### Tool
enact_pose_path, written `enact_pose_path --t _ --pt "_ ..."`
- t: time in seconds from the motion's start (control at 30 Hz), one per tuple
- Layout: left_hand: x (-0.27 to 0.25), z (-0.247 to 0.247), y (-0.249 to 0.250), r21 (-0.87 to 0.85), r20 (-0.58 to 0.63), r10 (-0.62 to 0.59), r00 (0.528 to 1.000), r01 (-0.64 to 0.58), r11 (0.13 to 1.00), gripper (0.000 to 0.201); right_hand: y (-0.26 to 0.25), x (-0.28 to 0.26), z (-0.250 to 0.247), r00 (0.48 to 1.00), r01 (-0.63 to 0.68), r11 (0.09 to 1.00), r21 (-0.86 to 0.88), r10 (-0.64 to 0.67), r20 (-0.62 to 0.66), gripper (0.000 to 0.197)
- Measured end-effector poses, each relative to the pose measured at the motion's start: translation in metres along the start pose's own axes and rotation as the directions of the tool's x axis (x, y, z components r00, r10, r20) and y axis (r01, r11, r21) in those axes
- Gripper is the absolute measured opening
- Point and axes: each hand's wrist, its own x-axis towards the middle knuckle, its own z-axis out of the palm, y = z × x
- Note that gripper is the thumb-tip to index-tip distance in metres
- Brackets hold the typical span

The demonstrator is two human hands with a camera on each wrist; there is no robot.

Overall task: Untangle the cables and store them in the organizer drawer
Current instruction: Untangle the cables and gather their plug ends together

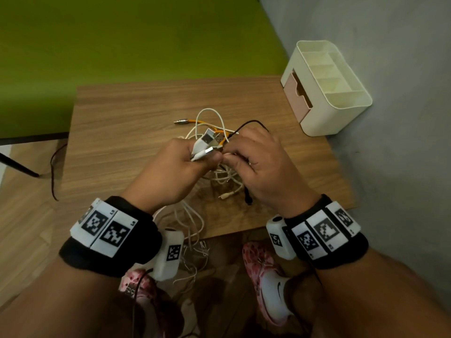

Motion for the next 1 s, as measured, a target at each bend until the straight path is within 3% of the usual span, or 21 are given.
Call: enact_pose_path --t 0.07,0.17,0.23,0.37,0.47,0.6,0.7,0.9,0.97,1.0 --pt "-0.002 -0.004 -0.001 -0.218 0.03 -0.035 0.999 0.04 0.975 0.03 0.003 0.0 -0.002 0.999 -0.038 0.999 0.023 0.037 0.026 0.017" --pt "-0.002 -0.017 -0.001 -0.568 -0.007 -0.102 0.995 0.08 0.819 0.023 0.013 0.001 -0.007 0.993 -0.115 0.991 0.06 0.114 0.028 0.016" --pt "-0.002 -0.028 -0.001 -0.673 -0.044 -0.112 0.993 0.053 0.738 0.026 0.021 0.003 -0.013 0.985 -0.167 0.985 0.037 0.164 0.055 0.013" --pt "-0.004 -0.035 -0.005 -0.667 -0.065 -0.117 0.991 0.044 0.743 0.032 0.027 0.002 -0.022 0.914 -0.303 0.946 -0.111 0.322 0.246 0.006" --pt "-0.004 -0.029 -0.007 -0.615 -0.044 -0.116 0.992 0.065 0.786 0.027 0.019 0.004 -0.024 0.918 -0.315 0.947 -0.064 0.321 0.231 0.019" --pt "-0.002 -0.023 -0.007 -0.557 -0.006 -0.097 0.995 0.078 0.827 0.026 -0.004 0.007 -0.023 0.955 -0.294 0.912 0.286 0.287 0.067 0.04" --pt "-0.002 -0.02 -0.004 -0.583 0.049 -0.05 0.998 0.069 0.81 0.027 -0.02 0.008 -0.014 0.946 -0.321 0.823 0.469 0.301 0.12 0.04" --pt "-0.004 -0.03 -0.006 -0.784 0.108 0.05 0.993 0.054 0.618 0.033 -0.006 0.006 -0.017 0.895 -0.389 0.908 0.156 0.332 0.3 0.015" --pt "-0.004 -0.031 -0.006 -0.762 0.051 -0.016 0.999 0.049 0.645 0.03 -0.002 0.006 -0.022 0.888 -0.402 0.905 0.141 0.347 0.303 0.017" --pt "-0.003 -0.031 -0.006 -0.713 0.007 -0.067 0.998 0.052 0.699 0.027 -0.002 0.005 -0.023 0.894 -0.405 0.901 0.158 0.353 0.278 0.016"
